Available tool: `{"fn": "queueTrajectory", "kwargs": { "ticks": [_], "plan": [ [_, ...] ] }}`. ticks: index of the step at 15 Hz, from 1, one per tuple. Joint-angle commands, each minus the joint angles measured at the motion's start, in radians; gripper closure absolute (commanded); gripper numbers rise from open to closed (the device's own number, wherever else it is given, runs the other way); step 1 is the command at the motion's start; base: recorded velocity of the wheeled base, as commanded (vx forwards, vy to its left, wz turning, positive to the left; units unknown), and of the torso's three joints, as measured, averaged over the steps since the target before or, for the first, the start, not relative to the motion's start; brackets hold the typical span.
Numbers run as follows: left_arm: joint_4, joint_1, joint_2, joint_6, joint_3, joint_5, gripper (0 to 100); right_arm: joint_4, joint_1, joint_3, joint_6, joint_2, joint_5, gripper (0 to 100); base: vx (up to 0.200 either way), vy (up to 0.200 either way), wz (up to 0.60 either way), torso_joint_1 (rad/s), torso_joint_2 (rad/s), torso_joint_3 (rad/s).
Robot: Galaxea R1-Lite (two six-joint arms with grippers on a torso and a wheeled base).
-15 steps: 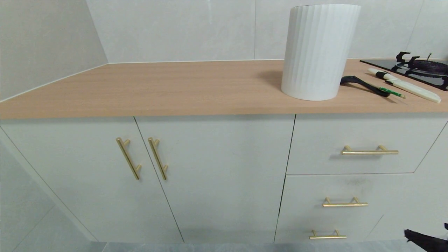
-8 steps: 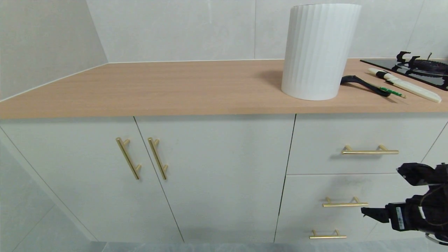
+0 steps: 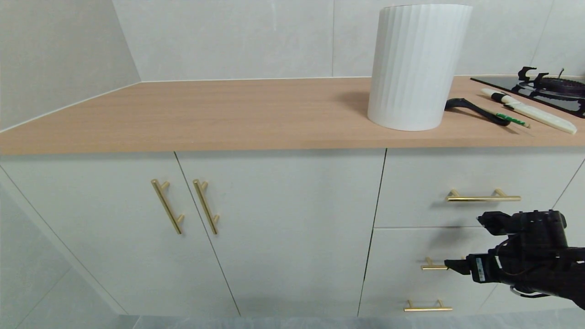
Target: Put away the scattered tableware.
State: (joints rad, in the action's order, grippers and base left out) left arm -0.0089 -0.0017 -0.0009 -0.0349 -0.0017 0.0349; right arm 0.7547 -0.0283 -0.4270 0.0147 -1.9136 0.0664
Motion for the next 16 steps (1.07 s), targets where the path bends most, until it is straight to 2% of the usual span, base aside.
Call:
{"fn": "queueTrajectory", "kwargs": {
  "ticks": [1, 3, 8, 16],
  "plan": [
    [0.000, 0.000, 0.001, 0.000, 0.000, 0.000, 0, 0.045, 0.001, 0.008, 0.002, -0.094, 0.000, 0, 0.000, 0.000, 0.00, 0.000, 0.00, 0.000],
    [0.000, 0.000, 0.001, 0.000, 0.000, 0.000, 0, 0.100, 0.004, 0.007, 0.002, -0.122, -0.013, 0, 0.000, 0.000, 0.00, 0.000, 0.00, 0.000],
    [0.000, 0.000, 0.001, 0.000, 0.000, 0.000, 0, 0.334, 0.007, 0.013, 0.002, -0.255, -0.080, 0, 0.000, 0.000, 0.00, 0.000, 0.00, 0.000],
    [0.000, 0.000, 0.001, 0.000, 0.000, 0.000, 0, 0.462, 0.027, 0.010, 0.002, -0.349, -0.111, 0, 0.000, 0.000, 0.00, 0.000, 0.00, 0.000]
  ]
}}
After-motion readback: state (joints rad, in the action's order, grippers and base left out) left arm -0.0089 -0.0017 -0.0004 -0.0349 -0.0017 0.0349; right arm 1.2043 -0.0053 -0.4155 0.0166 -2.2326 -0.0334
